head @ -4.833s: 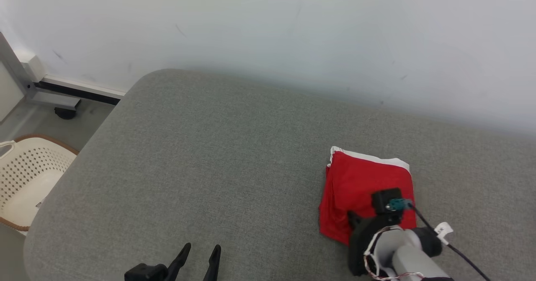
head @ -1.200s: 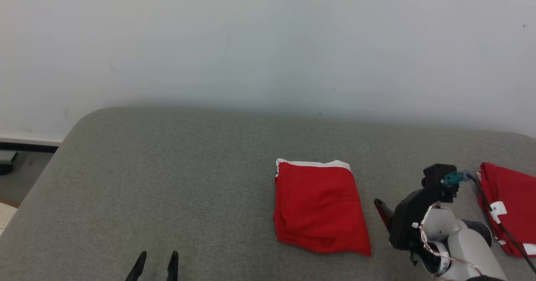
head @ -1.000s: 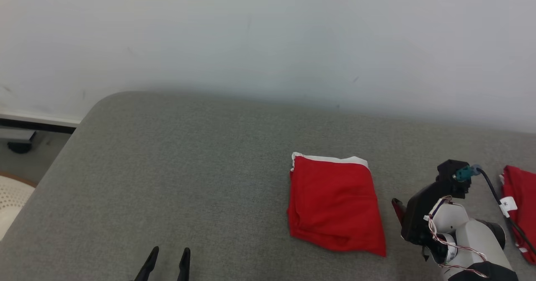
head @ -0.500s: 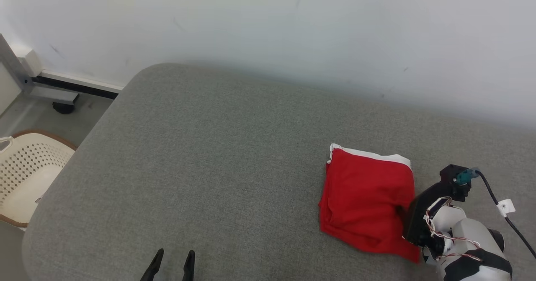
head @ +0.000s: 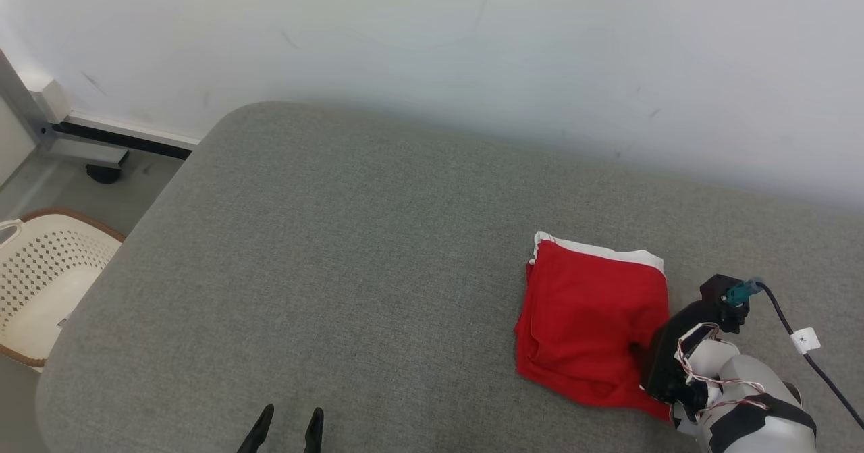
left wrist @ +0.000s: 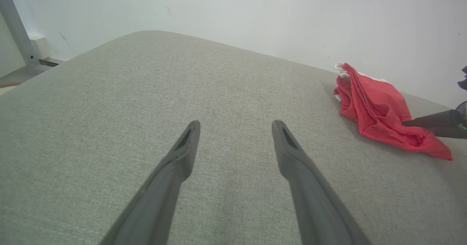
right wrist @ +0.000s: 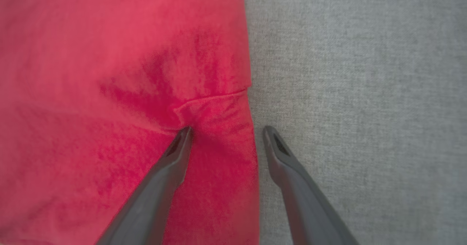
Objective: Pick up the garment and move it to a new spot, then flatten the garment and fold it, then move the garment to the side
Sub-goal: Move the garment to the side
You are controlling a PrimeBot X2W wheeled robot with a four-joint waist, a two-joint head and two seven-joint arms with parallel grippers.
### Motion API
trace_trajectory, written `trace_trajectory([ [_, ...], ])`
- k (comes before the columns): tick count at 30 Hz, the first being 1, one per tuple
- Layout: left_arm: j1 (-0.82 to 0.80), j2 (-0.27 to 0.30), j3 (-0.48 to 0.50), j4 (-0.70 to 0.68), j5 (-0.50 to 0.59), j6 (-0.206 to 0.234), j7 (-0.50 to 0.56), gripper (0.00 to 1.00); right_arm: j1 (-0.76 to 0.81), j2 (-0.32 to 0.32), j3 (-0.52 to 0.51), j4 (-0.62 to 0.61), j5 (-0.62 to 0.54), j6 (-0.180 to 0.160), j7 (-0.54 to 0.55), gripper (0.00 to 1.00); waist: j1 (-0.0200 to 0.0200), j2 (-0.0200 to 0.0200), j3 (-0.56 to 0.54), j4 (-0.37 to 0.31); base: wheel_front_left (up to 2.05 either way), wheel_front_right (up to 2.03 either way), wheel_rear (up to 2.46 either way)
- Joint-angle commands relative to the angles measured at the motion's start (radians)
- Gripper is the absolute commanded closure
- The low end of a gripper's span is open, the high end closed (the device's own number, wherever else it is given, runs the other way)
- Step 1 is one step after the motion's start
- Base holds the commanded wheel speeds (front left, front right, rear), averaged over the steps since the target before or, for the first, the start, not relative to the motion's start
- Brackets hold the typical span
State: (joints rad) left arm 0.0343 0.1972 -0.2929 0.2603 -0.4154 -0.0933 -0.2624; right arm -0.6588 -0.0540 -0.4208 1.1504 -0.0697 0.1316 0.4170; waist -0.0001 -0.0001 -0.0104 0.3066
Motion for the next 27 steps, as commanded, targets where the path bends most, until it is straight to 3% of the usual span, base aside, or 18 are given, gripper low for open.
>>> trace_trajectory([
  [1, -0.02, 0.003, -0.005, 0.002, -0.004, -0.002, -0.001, 0.0, -0.001, 0.006, -0.01, 0.034, -0.007, -0.002, -0.005, 0.07, 0.0001, 0.0001, 0.006, 0.001, 0.0, 0.0, 0.0],
  [2, -0.022, 0.004, -0.006, 0.002, -0.005, -0.002, -0.001, 0.0, -0.006, 0.007, -0.013, 0.043, -0.013, -0.002, -0.012, 0.13, 0.0001, 0.0001, 0.009, 0.002, 0.0, 0.0, 0.0],
  [4, -0.024, 0.005, -0.007, 0.003, -0.006, -0.002, 0.001, 0.0, -0.023, 0.008, -0.016, 0.067, -0.022, -0.002, -0.023, 0.55, 0.0001, 0.0001, 0.016, 0.003, 0.0, 0.0, 0.0],
  [7, -0.034, 0.004, -0.01, 0.006, -0.008, -0.002, 0.002, 0.0, -0.047, 0.008, -0.006, 0.09, -0.034, -0.002, -0.052, 1.0, 0.0001, 0.0001, 0.02, 0.004, 0.0, 0.0, 0.0],
  [17, -0.005, 0.008, 0.007, -0.002, -0.027, 0.013, -0.001, 0.0, -0.087, 0.002, 0.033, 0.068, -0.093, -0.002, -0.151, 1.0, 0.0001, 0.0001, -0.03, -0.063, 0.0, 0.0, 0.0],
  [21, 0.008, 0.01, 0.021, -0.02, -0.033, 0.02, -0.002, 0.0, -0.092, -0.006, 0.091, 0.038, -0.108, -0.002, -0.166, 1.0, 0.0001, 0.0001, -0.05, -0.13, 0.0, 0.0, 0.0],
  [27, 0.003, 0.002, 0.026, -0.048, -0.04, 0.019, -0.002, 0.0, -0.083, -0.088, 0.234, -0.02, -0.135, -0.002, -0.172, 1.0, 0.0001, 0.0001, -0.052, -0.246, 0.0, 0.0, 0.0],
])
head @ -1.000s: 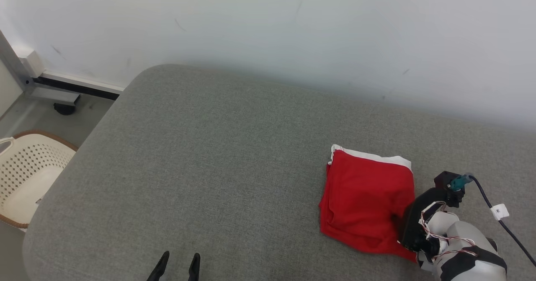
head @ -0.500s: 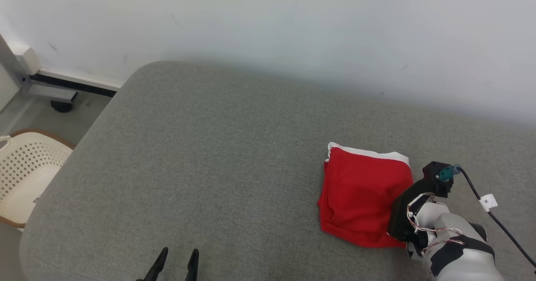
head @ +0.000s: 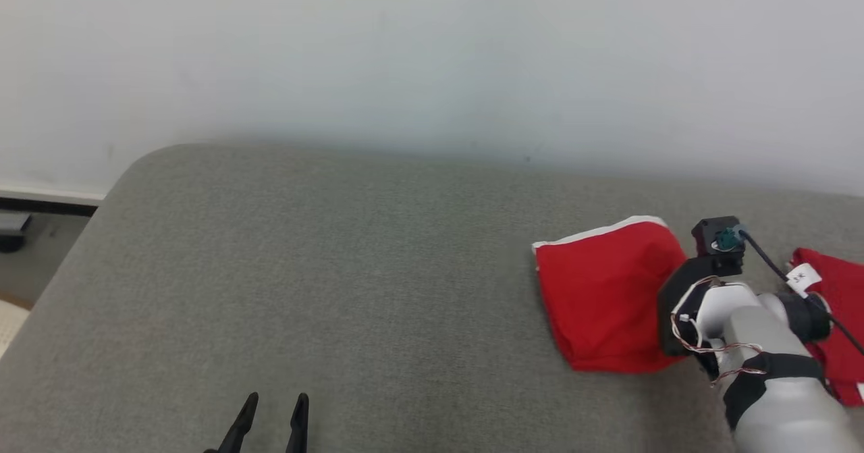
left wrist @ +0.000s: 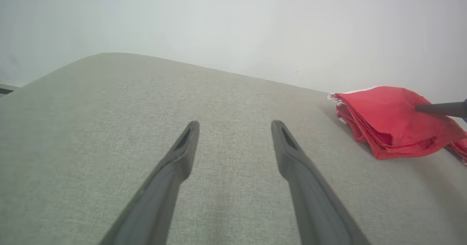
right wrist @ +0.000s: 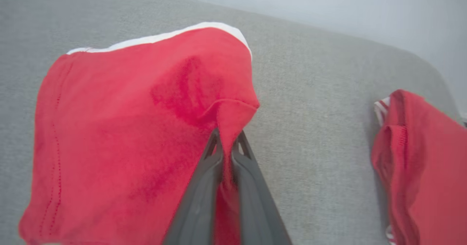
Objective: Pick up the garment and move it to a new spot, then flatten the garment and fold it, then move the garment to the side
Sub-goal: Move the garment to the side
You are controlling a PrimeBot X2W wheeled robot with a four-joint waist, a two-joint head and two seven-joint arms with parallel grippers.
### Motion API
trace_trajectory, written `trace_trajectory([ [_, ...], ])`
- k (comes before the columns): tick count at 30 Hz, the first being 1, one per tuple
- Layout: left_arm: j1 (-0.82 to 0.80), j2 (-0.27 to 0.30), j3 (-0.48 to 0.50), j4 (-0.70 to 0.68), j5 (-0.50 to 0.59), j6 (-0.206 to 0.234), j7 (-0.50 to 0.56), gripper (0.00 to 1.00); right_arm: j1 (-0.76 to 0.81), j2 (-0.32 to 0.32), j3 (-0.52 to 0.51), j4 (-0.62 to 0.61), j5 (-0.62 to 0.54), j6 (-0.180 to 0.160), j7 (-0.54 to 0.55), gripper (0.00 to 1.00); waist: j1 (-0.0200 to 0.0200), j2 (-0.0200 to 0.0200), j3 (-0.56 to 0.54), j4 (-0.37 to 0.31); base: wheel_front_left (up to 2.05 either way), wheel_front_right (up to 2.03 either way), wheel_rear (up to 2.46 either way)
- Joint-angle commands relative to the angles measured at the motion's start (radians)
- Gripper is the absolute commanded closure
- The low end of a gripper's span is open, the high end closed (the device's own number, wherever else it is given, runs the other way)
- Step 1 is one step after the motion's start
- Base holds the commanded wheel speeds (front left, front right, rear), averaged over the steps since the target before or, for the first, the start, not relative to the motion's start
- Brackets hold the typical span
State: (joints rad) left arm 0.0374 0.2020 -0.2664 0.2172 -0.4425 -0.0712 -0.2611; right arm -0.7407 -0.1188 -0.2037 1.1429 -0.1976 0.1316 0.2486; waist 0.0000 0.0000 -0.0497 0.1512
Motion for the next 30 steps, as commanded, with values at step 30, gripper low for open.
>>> trace_trajectory([
  [30, -0.097, 0.04, -0.056, -0.043, 0.002, -0.026, 0.026, 0.0, 0.041, -0.47, 0.19, -0.199, -0.044, -0.002, -0.054, 1.0, 0.0, 0.0, 0.176, -0.143, 0.0, 0.0, 0.0],
])
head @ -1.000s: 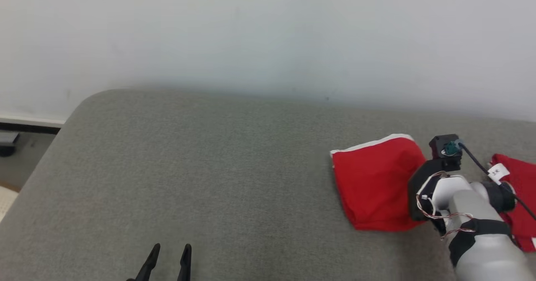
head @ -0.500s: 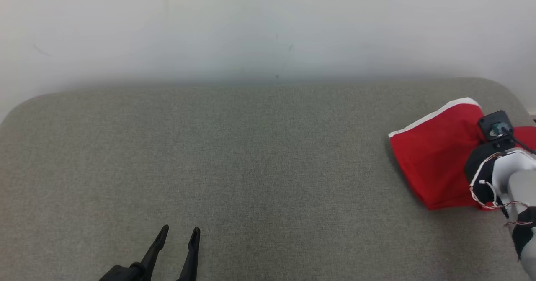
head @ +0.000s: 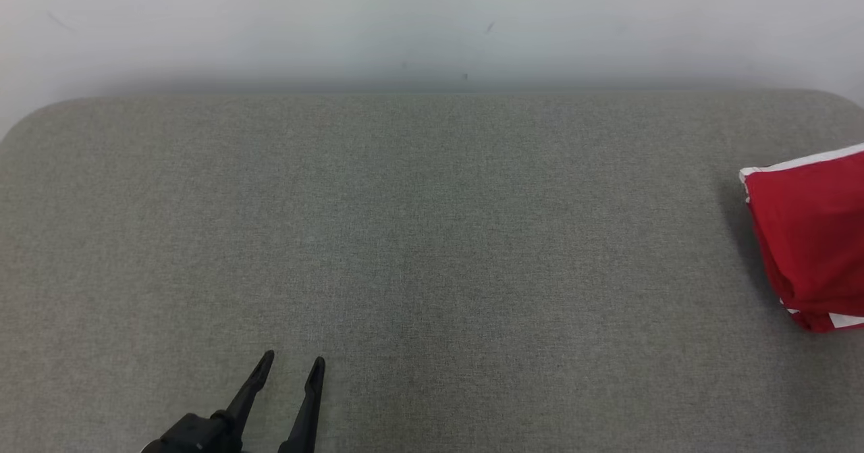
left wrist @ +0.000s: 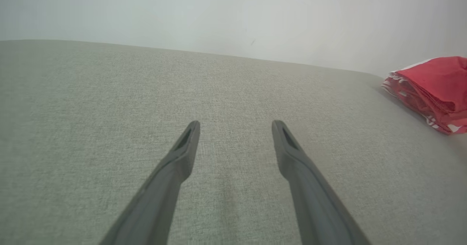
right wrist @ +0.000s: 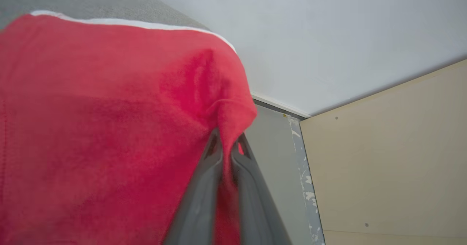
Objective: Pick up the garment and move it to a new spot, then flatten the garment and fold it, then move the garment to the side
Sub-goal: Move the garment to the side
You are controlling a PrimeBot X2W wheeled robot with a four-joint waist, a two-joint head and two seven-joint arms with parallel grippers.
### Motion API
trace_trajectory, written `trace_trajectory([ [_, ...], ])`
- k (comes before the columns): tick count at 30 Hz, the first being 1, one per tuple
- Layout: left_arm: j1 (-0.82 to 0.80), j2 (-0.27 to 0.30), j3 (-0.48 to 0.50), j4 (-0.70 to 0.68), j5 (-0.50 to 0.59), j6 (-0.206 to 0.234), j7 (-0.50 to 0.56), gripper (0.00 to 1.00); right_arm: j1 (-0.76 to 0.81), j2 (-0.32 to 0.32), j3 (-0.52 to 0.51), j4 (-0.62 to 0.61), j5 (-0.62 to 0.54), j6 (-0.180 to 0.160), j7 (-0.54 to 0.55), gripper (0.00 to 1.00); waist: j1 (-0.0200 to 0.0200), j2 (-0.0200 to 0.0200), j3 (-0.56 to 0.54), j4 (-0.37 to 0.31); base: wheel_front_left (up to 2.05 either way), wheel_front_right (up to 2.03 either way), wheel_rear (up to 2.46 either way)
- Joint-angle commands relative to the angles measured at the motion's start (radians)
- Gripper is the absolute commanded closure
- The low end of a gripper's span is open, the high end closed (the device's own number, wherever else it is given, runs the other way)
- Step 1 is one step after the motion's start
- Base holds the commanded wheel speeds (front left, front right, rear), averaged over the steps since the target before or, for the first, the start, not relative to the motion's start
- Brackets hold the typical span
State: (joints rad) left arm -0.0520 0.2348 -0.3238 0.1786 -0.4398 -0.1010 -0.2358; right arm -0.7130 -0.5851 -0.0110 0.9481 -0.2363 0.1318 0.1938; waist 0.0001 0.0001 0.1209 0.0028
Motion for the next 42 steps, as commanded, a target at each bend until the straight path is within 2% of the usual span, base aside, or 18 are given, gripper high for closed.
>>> trace_trajectory([
  [1, -0.004, 0.01, 0.003, -0.006, -0.002, 0.003, 0.004, 0.0, 0.024, -0.004, -0.013, -0.01, -0.013, -0.003, 0.007, 1.0, -0.0001, -0.0001, 0.008, 0.006, 0.0, 0.0, 0.0],
  [6, 0.0, 0.019, -0.006, -0.022, -0.002, 0.004, 0.016, 0.0, 0.065, 0.022, -0.078, -0.049, -0.059, -0.003, 0.03, 1.0, -0.0001, -0.0001, 0.023, 0.014, 0.0, 0.0, 0.0],
  [11, -0.013, 0.03, -0.014, -0.04, 0.004, 0.003, 0.031, 0.0, 0.106, 0.031, -0.14, -0.12, -0.175, -0.003, 0.04, 1.0, -0.0001, -0.0001, 0.036, 0.024, 0.0, 0.0, 0.0],
  [12, -0.016, 0.032, -0.017, -0.044, 0.003, 0.002, 0.033, 0.0, 0.123, 0.046, -0.165, -0.145, -0.202, -0.003, 0.023, 0.95, -0.0001, -0.0001, 0.038, 0.027, 0.0, 0.0, 0.0],
  [13, -0.014, 0.033, -0.018, -0.046, 0.003, 0.002, 0.034, 0.0, 0.128, 0.05, -0.171, -0.154, -0.224, -0.003, 0.015, 1.0, -0.0001, -0.0001, 0.039, 0.028, 0.0, 0.0, 0.0],
  [14, -0.012, 0.034, -0.02, -0.047, 0.002, 0.003, 0.035, 0.0, 0.127, 0.054, -0.185, -0.171, -0.236, -0.003, 0.0, 1.0, -0.0001, -0.0001, 0.041, 0.028, 0.0, 0.0, 0.0],
  [15, -0.012, 0.034, -0.022, -0.048, 0.002, 0.003, 0.038, 0.0, 0.127, 0.061, -0.197, -0.185, -0.251, -0.003, -0.012, 0.81, -0.0001, -0.0001, 0.042, 0.029, 0.0, 0.0, 0.0],
  [16, -0.012, 0.034, -0.023, -0.049, 0.001, 0.003, 0.038, 0.0, 0.13, 0.071, -0.204, -0.189, -0.264, -0.003, -0.016, 0.51, -0.0001, -0.0001, 0.042, 0.029, 0.0, 0.0, 0.0],
  [17, -0.012, 0.034, -0.023, -0.049, 0.001, 0.003, 0.038, 0.0, 0.13, 0.071, -0.204, -0.189, -0.264, -0.003, -0.016, 0.51, -0.0001, -0.0001, 0.042, 0.029, 0.0, 0.0, 0.0],
  [18, -0.012, 0.035, -0.024, -0.05, 0.0, 0.004, 0.039, 0.0, 0.129, 0.082, -0.221, -0.191, -0.271, -0.003, -0.01, 0.0, -0.0001, -0.0001, 0.041, 0.029, 0.0, 0.0, 0.0],
  [26, -0.003, 0.031, -0.029, -0.045, -0.008, 0.013, 0.033, 0.0, 0.178, 0.154, -0.268, -0.321, -0.315, -0.003, -0.038, 0.0, -0.0001, -0.0001, 0.007, 0.011, 0.0, 0.0, 0.0],
  [28, -0.007, 0.027, -0.023, -0.046, -0.01, 0.022, 0.028, 0.0, 0.169, 0.1, -0.286, -0.272, -0.283, -0.003, -0.12, 0.0, -0.0001, -0.0001, 0.0, 0.009, 0.0, 0.0, 0.0],
  [31, -0.012, 0.009, -0.007, -0.049, -0.022, 0.034, 0.01, 0.0, 0.123, 0.104, -0.268, -0.196, -0.251, -0.003, -0.239, 0.0, -0.0001, -0.0001, -0.029, 0.005, 0.0, 0.0, 0.0],
  [36, 0.023, -0.027, 0.033, -0.081, -0.062, 0.031, -0.019, 0.0, 0.121, 0.149, -0.245, -0.133, -0.182, -0.003, -0.374, 0.0, -0.0001, -0.0001, -0.101, 0.003, 0.0, 0.0, 0.0],
  [42, 0.058, -0.054, 0.066, -0.092, -0.053, 0.051, -0.028, 0.0, 0.201, 0.258, -0.223, -0.195, -0.104, -0.003, -0.418, 0.0, -0.0001, -0.0001, -0.159, 0.016, 0.0, 0.0, 0.0],
])
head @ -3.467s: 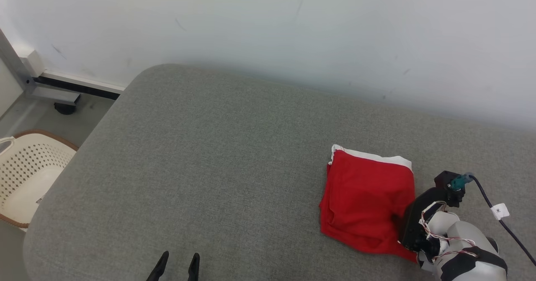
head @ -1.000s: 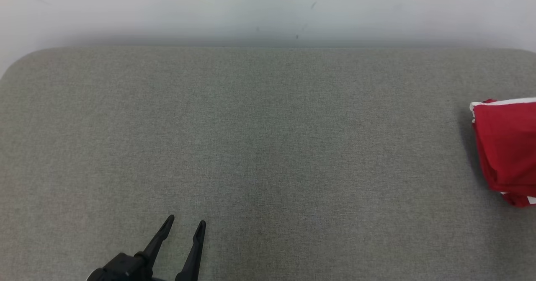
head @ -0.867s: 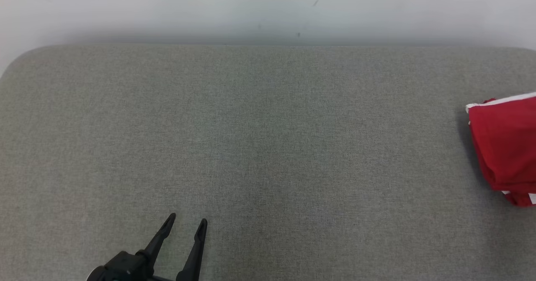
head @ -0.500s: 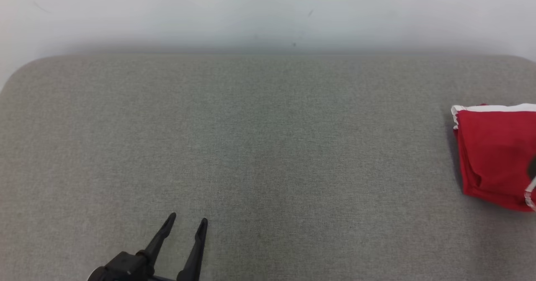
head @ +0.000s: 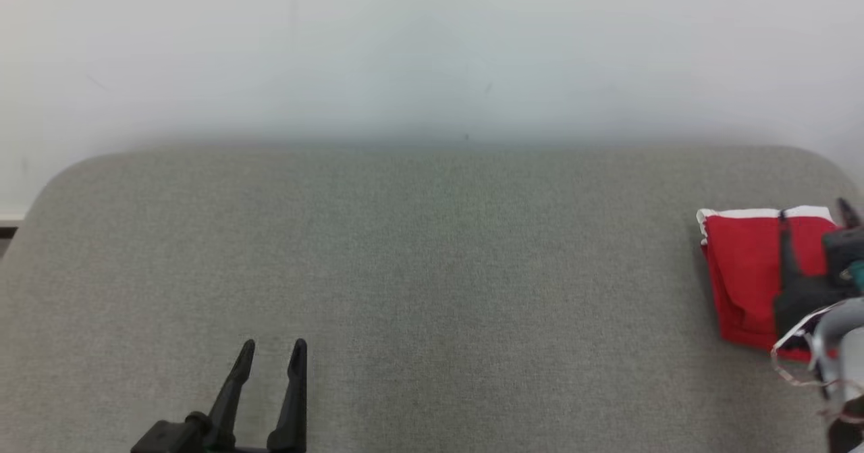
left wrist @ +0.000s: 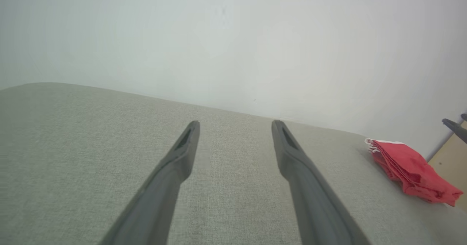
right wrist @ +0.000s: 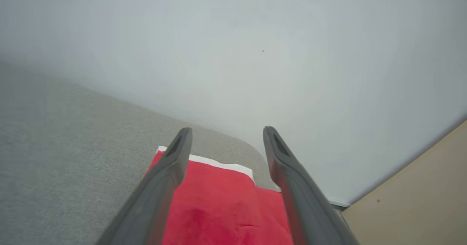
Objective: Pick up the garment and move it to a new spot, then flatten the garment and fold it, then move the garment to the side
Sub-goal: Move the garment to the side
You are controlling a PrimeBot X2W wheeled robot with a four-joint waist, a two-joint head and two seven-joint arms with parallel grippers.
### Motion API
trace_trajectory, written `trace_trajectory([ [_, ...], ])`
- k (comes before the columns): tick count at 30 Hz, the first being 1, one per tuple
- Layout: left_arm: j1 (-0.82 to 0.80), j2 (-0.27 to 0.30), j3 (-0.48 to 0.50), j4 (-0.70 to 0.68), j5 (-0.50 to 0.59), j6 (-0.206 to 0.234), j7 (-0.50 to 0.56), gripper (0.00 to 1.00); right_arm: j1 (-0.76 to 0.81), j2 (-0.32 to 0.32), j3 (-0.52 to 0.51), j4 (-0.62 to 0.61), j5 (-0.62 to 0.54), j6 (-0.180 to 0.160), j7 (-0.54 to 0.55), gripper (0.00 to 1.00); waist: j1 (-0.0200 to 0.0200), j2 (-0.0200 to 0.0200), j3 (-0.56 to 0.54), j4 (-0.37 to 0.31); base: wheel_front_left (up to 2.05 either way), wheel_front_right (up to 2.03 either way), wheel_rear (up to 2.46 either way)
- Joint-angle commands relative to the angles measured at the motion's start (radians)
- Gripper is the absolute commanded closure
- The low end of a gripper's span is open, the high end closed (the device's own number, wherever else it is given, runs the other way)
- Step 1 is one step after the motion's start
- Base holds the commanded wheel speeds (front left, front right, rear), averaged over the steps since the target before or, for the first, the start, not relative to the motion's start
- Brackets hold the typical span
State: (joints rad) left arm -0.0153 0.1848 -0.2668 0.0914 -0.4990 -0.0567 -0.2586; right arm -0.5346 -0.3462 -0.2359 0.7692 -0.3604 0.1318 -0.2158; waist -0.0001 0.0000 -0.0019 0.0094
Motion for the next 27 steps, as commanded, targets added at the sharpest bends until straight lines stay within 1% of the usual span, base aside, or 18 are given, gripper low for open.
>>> trace_trajectory([
  [1, 0.025, -0.009, 0.012, -0.006, 0.006, 0.007, -0.006, 0.0, 0.046, 0.038, 0.001, -0.041, 0.035, -0.003, -0.012, 0.0, 0.0001, 0.0, -0.043, 0.014, 0.0, 0.0, 0.0],
  [4, 0.038, -0.02, 0.033, -0.005, 0.008, 0.008, -0.007, 0.0, 0.122, 0.119, 0.01, -0.131, 0.104, -0.003, -0.017, 0.0, 0.0001, 0.0, -0.059, 0.024, 0.0, 0.0, 0.0],
  [6, 0.046, -0.028, 0.049, -0.011, 0.019, 0.01, -0.007, 0.0, 0.178, 0.174, 0.019, -0.204, 0.172, -0.003, -0.008, 0.0, 0.0001, 0.0, -0.067, 0.032, 0.0, 0.0, 0.0],
  [9, 0.068, -0.041, 0.078, -0.018, 0.033, 0.007, -0.007, 0.0, 0.268, 0.228, 0.052, -0.316, 0.277, -0.003, 0.019, 0.0, 0.0001, 0.0, -0.075, 0.037, 0.0, 0.0, 0.0],
  [13, 0.084, -0.056, 0.109, -0.024, 0.053, -0.006, -0.007, 0.0, 0.375, 0.258, 0.127, -0.442, 0.411, -0.003, 0.056, 0.0, 0.0001, 0.0, -0.082, 0.039, 0.0, 0.0, 0.0],
  [17, 0.105, -0.069, 0.135, -0.015, 0.074, -0.021, -0.007, 0.0, 0.462, 0.276, 0.191, -0.518, 0.481, -0.003, 0.079, 0.0, 0.0001, 0.0, -0.089, 0.037, 0.0, 0.0, 0.0],
  [19, 0.108, -0.069, 0.145, -0.005, 0.095, -0.031, -0.007, 0.0, 0.493, 0.286, 0.221, -0.536, 0.509, -0.003, 0.088, 0.0, 0.0001, 0.0, -0.095, 0.034, 0.0, 0.0, 0.0],
  [22, 0.121, -0.076, 0.158, 0.008, 0.107, -0.039, -0.007, 0.0, 0.518, 0.29, 0.236, -0.55, 0.525, -0.003, 0.088, 0.0, 0.0001, 0.0, -0.101, 0.031, 0.0, 0.0, 0.0],
  [27, 0.14, -0.084, 0.173, 0.034, 0.132, -0.057, -0.007, 0.0, 0.562, 0.296, 0.278, -0.538, 0.557, -0.003, 0.081, 0.0, 0.0001, 0.0, -0.112, 0.023, 0.0, 0.0, 0.0],
])
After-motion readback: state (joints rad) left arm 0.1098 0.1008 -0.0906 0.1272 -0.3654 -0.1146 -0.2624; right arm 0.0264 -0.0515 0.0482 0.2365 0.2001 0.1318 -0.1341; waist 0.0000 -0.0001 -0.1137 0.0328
